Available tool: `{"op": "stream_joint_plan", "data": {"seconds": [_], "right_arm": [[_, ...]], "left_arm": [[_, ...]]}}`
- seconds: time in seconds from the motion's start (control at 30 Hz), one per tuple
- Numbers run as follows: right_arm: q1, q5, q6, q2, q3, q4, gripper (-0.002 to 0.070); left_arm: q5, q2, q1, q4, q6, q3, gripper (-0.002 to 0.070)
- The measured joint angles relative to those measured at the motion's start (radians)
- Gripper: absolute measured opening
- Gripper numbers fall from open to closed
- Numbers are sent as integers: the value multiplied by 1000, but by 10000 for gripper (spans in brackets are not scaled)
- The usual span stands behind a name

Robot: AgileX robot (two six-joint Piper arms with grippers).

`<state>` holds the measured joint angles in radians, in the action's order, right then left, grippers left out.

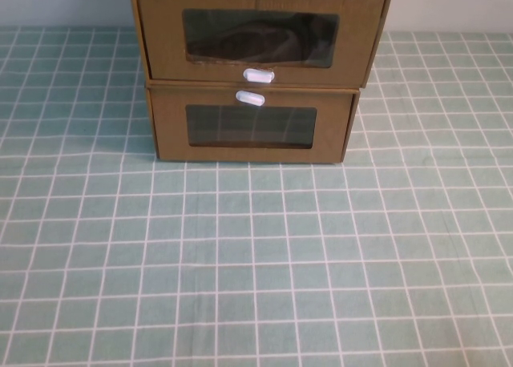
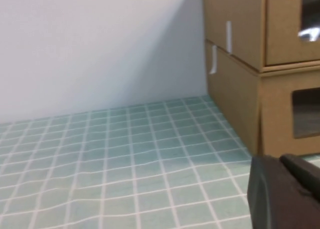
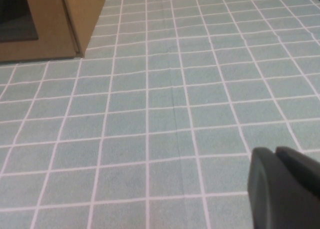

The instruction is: Close the shoe box

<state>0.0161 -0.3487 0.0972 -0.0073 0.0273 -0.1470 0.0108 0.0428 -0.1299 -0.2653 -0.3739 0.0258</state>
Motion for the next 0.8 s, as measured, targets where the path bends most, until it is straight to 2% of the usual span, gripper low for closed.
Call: {"op": "stream_joint_plan", "data": {"seconds": [0.17,0.33,0.47,0.67,0.8], "right_arm": [[0,0,0,0,0,0,-11],[0,0,0,0,0,0,-11],[0,0,0,0,0,0,-11],[0,0,0,0,0,-2,-11],[0,0,0,0,0,-2,-11]], "left_arm": [[-37,-51,64,25,24,0,-5],[-54,-51,95,29,34,0,-5],[-119,-53,106,31,54,0,-5],[-355,-53,106,60,68,2,-5],[-374,-53,106,64,72,2,-5]]}}
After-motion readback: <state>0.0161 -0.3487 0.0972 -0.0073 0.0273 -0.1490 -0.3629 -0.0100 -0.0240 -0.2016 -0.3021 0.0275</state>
